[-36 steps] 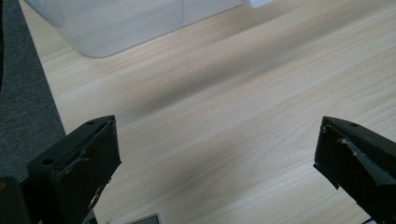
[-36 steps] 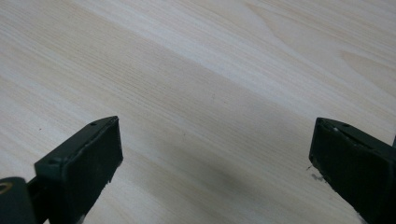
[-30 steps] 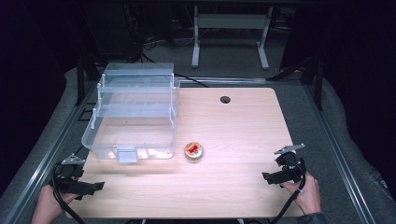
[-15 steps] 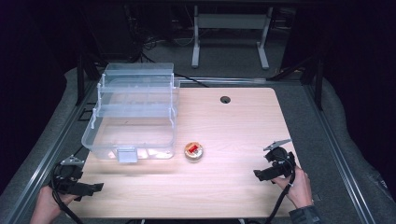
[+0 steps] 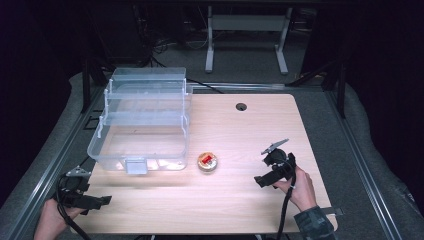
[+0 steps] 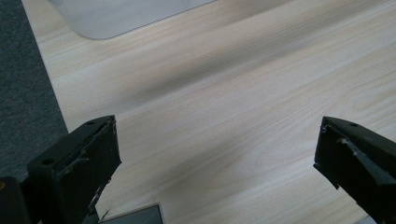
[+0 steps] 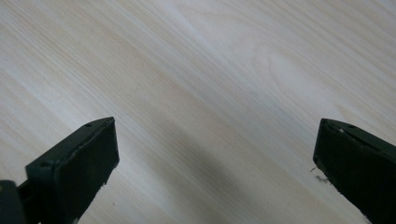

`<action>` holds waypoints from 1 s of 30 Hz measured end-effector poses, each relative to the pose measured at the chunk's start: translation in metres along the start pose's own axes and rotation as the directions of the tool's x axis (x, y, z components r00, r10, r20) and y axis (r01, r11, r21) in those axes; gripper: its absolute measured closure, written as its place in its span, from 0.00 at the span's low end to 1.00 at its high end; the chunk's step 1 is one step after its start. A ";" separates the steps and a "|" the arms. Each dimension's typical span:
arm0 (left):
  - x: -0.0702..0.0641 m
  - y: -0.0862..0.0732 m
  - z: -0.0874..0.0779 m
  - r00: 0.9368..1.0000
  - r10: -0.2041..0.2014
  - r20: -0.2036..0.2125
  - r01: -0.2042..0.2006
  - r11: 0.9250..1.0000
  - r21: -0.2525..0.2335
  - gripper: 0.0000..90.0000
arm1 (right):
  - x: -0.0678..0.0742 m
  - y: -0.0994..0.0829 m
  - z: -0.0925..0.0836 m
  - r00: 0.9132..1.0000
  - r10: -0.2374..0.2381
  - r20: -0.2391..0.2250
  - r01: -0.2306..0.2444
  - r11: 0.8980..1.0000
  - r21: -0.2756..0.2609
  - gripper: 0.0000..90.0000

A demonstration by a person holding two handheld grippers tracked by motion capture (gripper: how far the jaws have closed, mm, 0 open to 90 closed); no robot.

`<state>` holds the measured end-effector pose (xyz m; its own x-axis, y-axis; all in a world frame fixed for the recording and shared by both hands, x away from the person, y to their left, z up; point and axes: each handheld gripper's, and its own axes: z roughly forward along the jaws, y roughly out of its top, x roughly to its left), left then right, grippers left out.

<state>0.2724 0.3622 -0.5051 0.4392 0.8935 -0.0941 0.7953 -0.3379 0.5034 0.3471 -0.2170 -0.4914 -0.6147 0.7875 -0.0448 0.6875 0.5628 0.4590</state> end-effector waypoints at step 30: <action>0.001 -0.002 0.004 1.000 -0.006 0.009 0.006 1.000 -0.001 0.00 | 0.070 0.114 0.063 0.968 -0.202 -0.149 0.212 0.976 0.049 0.02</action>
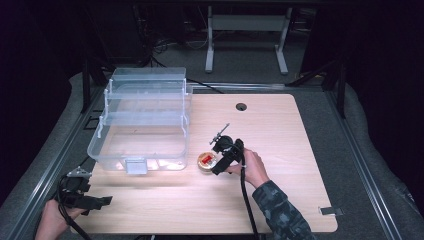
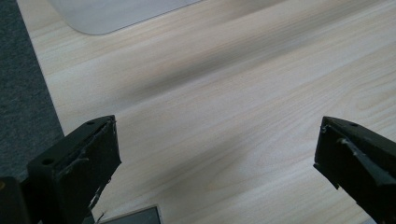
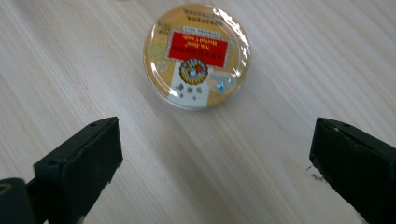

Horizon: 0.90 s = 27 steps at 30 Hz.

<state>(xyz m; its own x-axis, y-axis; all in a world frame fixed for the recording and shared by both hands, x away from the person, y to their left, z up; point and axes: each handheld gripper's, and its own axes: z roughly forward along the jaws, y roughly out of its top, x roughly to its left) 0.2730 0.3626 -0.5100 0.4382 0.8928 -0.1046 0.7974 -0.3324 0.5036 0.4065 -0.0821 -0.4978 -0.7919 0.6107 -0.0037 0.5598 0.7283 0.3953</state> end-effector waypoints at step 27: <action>0.003 -0.002 -0.002 1.000 -0.004 -0.001 0.004 1.000 0.013 0.00 | 0.010 0.057 0.062 0.997 -0.075 -0.007 0.075 0.987 0.144 0.21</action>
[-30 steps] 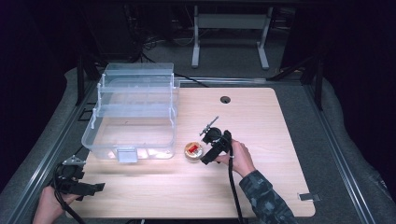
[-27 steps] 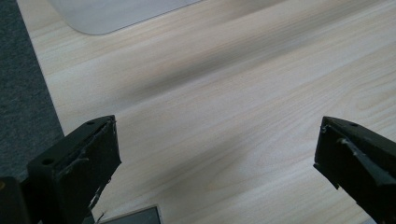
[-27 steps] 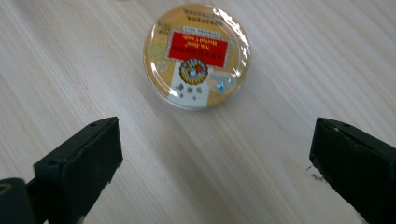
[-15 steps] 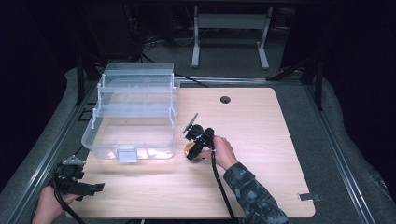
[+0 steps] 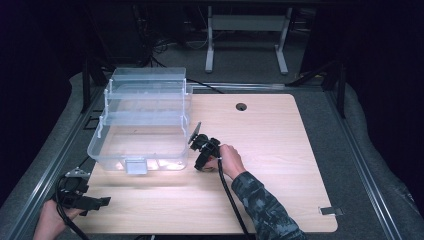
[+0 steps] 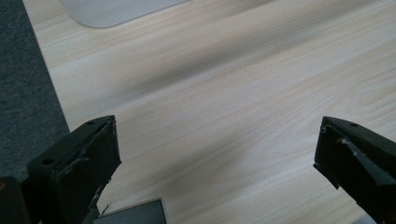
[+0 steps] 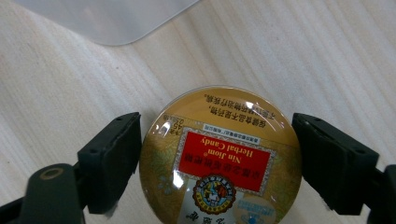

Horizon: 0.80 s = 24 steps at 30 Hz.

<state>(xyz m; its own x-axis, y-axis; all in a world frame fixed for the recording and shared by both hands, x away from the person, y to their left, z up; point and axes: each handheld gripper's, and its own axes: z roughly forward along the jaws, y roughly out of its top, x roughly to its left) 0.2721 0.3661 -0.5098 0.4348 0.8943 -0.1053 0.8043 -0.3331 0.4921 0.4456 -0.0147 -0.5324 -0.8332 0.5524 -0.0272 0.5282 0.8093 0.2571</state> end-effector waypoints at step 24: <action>0.000 0.000 -0.002 1.000 -0.004 0.001 0.004 1.000 -0.003 0.00 | 0.000 -0.010 -0.025 1.000 0.001 0.020 0.000 1.000 -0.028 0.23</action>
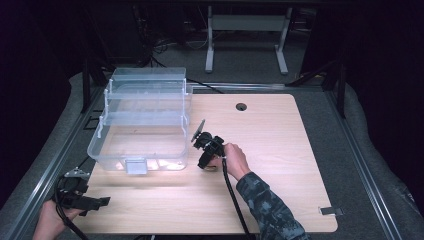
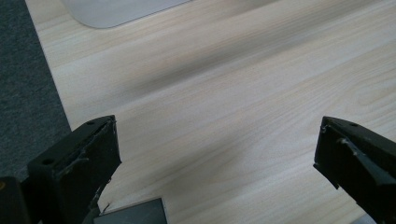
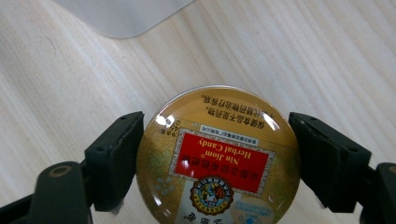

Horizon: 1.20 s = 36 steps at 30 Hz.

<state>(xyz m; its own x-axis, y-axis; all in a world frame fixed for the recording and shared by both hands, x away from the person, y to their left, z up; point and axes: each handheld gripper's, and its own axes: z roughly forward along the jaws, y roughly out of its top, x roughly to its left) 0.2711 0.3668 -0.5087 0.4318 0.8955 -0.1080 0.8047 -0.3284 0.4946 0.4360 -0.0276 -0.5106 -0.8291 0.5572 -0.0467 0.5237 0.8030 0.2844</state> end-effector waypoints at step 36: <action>-0.003 0.003 0.001 1.000 0.014 0.002 -0.014 1.000 0.009 0.00 | -0.027 -0.071 -0.053 0.991 0.116 0.070 -0.116 0.993 -0.010 0.23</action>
<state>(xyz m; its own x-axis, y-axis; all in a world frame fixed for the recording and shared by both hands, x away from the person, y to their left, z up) 0.2731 0.3624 -0.5080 0.4439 0.8902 -0.1023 0.8023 -0.3440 0.4879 0.4110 -0.1115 -0.4789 -0.7470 0.6600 -0.0803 0.6141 0.7312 0.2970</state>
